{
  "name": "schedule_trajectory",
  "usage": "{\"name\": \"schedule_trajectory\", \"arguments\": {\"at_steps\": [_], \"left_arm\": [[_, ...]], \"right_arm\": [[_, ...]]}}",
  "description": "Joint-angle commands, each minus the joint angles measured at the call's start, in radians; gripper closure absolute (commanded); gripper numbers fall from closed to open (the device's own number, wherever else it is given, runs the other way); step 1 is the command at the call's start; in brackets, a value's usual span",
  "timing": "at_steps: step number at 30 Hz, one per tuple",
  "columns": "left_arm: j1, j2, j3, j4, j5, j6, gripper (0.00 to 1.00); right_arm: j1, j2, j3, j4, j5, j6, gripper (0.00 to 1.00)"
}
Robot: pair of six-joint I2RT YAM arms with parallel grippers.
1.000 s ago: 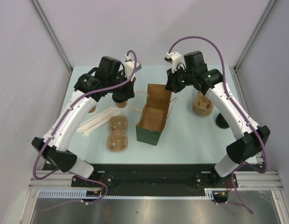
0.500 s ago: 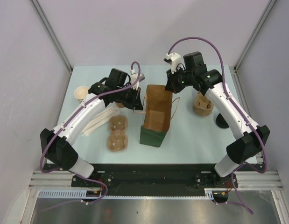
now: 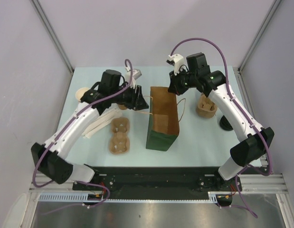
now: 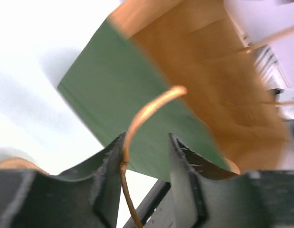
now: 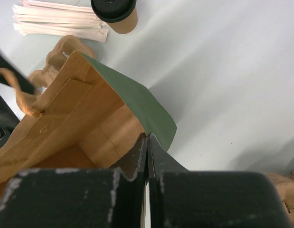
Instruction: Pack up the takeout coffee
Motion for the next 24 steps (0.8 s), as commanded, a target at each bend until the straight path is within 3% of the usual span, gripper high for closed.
{"name": "schedule_trajectory", "arguments": {"at_steps": [1, 7, 12, 14, 15, 18, 19, 23, 24], "left_arm": [[0.009, -0.116, 0.074, 0.047, 0.051, 0.008, 0.48], [0.012, -0.14, 0.151, 0.015, 0.187, 0.057, 0.18], [0.055, -0.147, 0.179, 0.017, 0.247, 0.053, 0.11], [0.173, -0.145, 0.171, 0.012, 0.316, 0.056, 0.11], [0.266, -0.14, 0.169, -0.003, 0.353, 0.101, 0.11], [0.357, -0.14, 0.183, -0.118, 0.364, 0.348, 0.09], [0.36, -0.14, 0.185, -0.153, 0.335, 0.413, 0.05], [0.365, -0.12, 0.154, -0.34, 0.261, 0.797, 0.05], [0.365, -0.119, 0.131, -0.371, 0.244, 0.829, 0.05]], "right_arm": [[-0.01, -0.022, 0.019, 0.014, -0.011, -0.012, 1.0], [-0.023, -0.033, 0.009, 0.001, -0.014, -0.025, 1.0], [-0.027, -0.046, 0.006, -0.019, -0.02, -0.031, 1.0], [-0.027, -0.051, 0.009, -0.029, -0.025, -0.044, 1.0], [-0.029, -0.054, 0.006, -0.036, -0.023, -0.045, 1.0], [-0.03, -0.062, 0.007, -0.052, -0.026, -0.061, 1.0], [-0.03, -0.065, 0.007, -0.059, -0.028, -0.061, 1.0], [-0.03, -0.07, 0.009, -0.075, -0.036, -0.068, 1.0], [-0.03, -0.07, 0.006, -0.078, -0.036, -0.067, 1.0]]}}
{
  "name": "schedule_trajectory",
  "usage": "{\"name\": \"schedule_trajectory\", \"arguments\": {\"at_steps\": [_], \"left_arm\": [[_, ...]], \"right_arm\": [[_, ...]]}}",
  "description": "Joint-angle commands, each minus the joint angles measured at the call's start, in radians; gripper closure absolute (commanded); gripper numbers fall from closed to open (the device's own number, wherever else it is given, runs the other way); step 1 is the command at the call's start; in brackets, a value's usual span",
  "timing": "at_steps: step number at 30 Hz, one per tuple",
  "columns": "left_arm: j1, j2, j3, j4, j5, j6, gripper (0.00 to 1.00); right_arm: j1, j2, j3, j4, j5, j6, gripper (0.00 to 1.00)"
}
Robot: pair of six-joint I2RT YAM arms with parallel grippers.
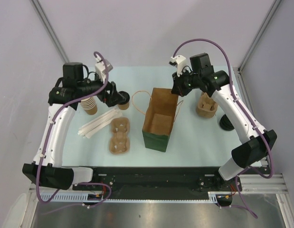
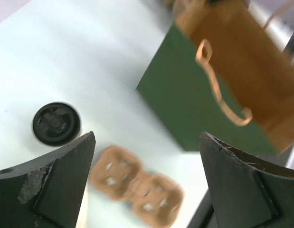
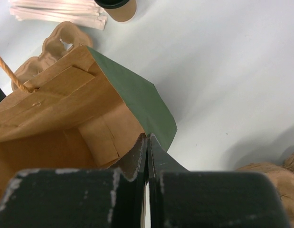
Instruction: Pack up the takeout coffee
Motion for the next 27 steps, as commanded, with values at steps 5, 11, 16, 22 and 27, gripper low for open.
{"name": "schedule_trajectory", "arguments": {"at_steps": [5, 11, 16, 22, 27], "left_arm": [[0.009, 0.035, -0.142, -0.17, -0.067, 0.531, 0.09], [0.016, 0.0, -0.091, -0.107, 0.212, 0.417, 0.09], [0.018, 0.012, -0.173, -0.085, 0.056, 0.548, 0.11], [0.018, 0.191, -0.151, -0.222, -0.067, 0.844, 0.16], [0.024, 0.311, -0.156, -0.237, -0.113, 0.984, 0.23]], "right_arm": [[-0.007, -0.045, 0.009, -0.027, -0.028, -0.011, 1.0], [-0.009, -0.041, 0.011, -0.033, -0.02, -0.008, 1.0], [-0.009, -0.034, 0.024, -0.035, -0.032, -0.014, 1.0], [-0.01, -0.021, 0.044, -0.064, -0.057, -0.034, 1.0], [-0.01, -0.007, 0.06, -0.084, -0.076, -0.039, 1.0]]}}
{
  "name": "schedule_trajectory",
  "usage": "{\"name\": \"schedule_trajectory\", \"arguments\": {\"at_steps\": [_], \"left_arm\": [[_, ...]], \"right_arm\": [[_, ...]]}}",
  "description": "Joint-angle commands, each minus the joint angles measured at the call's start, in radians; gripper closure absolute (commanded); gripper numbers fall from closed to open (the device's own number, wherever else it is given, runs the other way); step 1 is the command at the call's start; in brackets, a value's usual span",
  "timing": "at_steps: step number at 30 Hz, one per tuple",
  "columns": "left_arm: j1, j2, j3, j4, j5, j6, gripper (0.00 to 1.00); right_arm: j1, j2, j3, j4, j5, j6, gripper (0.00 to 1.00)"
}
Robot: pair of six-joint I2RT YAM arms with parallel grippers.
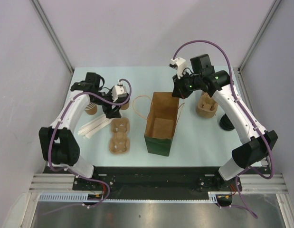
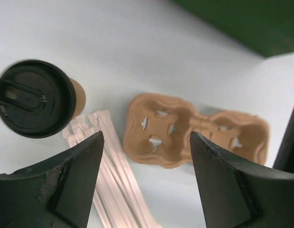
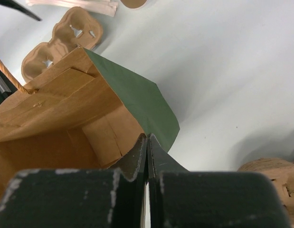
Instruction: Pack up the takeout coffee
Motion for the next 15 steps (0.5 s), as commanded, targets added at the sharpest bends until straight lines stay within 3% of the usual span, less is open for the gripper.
{"name": "schedule_trajectory", "arguments": {"at_steps": [1, 15], "left_arm": [[0.011, 0.076, -0.011, -0.031, -0.06, 0.2, 0.23], [0.011, 0.254, -0.036, 0.117, -0.132, 0.263, 0.34]], "right_arm": [[-0.004, 0.002, 0.056, -0.017, -0.034, -0.014, 1.0], [-0.002, 0.02, 0.064, -0.013, -0.042, -0.011, 1.0]]}}
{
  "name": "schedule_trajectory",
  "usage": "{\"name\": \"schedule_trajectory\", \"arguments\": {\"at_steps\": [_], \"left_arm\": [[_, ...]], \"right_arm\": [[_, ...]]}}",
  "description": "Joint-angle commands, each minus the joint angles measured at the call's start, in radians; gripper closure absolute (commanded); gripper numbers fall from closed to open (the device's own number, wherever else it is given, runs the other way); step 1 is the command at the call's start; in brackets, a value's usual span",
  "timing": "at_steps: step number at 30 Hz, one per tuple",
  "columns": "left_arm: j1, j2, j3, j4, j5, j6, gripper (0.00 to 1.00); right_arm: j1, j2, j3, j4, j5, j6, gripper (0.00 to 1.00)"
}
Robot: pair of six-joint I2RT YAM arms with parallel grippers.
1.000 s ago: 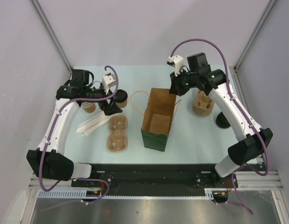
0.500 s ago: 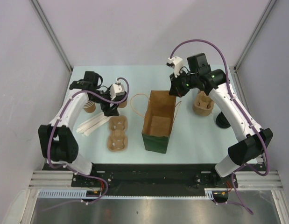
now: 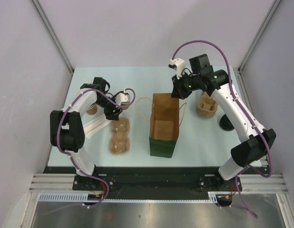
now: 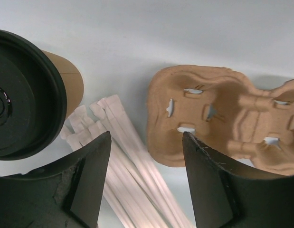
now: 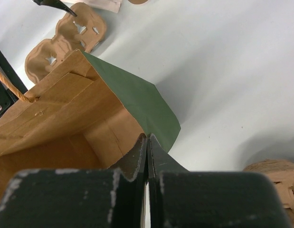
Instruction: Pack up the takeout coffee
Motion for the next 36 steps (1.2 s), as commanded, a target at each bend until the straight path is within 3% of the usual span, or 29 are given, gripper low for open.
{"name": "schedule_trajectory", "arguments": {"at_steps": [1, 16, 31, 36], "left_arm": [[0.002, 0.028, -0.005, 0.056, 0.005, 0.045, 0.34], [-0.016, 0.06, -0.072, 0.078, -0.038, 0.088, 0.46], [-0.021, -0.076, -0.089, 0.005, 0.005, 0.072, 1.0], [0.013, -0.202, 0.039, -0.117, 0.07, -0.011, 1.0]], "right_arm": [[-0.004, 0.005, 0.053, 0.006, -0.022, -0.006, 1.0], [-0.004, 0.025, 0.063, 0.002, -0.023, -0.003, 1.0], [-0.011, 0.026, 0.068, 0.006, -0.031, 0.003, 1.0], [-0.014, 0.011, 0.057, 0.015, -0.036, 0.02, 1.0]]}}
